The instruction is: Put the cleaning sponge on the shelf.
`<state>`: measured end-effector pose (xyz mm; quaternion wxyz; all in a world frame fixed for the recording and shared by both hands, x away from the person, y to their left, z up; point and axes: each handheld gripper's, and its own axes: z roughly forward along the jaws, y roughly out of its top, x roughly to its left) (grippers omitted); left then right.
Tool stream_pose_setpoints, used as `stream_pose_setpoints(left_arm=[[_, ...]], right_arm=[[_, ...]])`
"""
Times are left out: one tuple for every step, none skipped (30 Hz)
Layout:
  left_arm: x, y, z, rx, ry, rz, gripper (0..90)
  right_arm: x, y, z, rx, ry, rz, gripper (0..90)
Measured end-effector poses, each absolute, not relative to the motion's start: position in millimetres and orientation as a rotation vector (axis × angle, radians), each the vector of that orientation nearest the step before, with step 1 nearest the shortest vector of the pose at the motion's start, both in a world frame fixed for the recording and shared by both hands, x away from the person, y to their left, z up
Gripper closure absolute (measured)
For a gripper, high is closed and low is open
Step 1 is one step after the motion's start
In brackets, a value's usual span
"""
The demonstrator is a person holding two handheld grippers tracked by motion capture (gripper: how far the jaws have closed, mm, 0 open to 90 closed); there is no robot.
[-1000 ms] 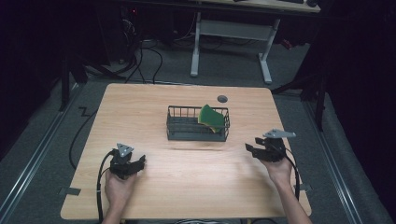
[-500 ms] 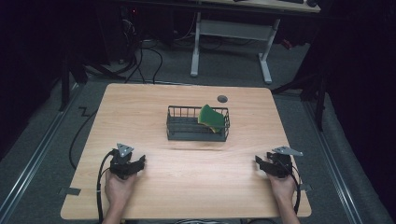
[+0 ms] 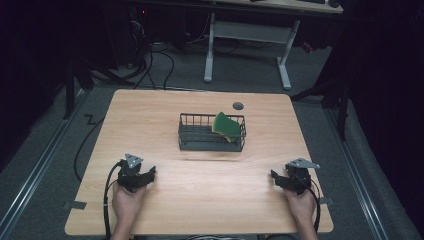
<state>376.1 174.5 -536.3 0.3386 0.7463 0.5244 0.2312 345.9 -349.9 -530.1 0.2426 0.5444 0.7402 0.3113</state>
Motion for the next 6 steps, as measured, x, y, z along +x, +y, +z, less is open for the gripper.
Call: stream_pose_setpoints(left_arm=[[376.1, 174.5, -536.3, 1.944, 1.365, 0.602, 34.9], [376.1, 174.5, -536.3, 1.945, 1.365, 0.601, 34.9], [376.1, 174.5, -536.3, 1.944, 1.365, 0.600, 34.8], [376.1, 174.4, -536.3, 1.944, 1.365, 0.602, 34.8], [376.1, 174.5, -536.3, 1.944, 1.365, 0.600, 34.7], [376.1, 174.5, -536.3, 1.945, 1.365, 0.600, 34.7]], right_arm=[[345.9, -349.9, -530.1, 1.488, 2.023, 0.851, 32.9], [345.9, -349.9, -530.2, 1.488, 2.023, 0.850, 32.9], [345.9, -349.9, -530.2, 1.488, 2.023, 0.851, 32.8], [345.9, -349.9, -530.2, 1.488, 2.024, 0.852, 32.7], [345.8, -349.9, -530.1, 1.490, 2.025, 0.852, 32.5], [345.9, -350.0, -530.1, 1.487, 2.026, 0.851, 32.5]])
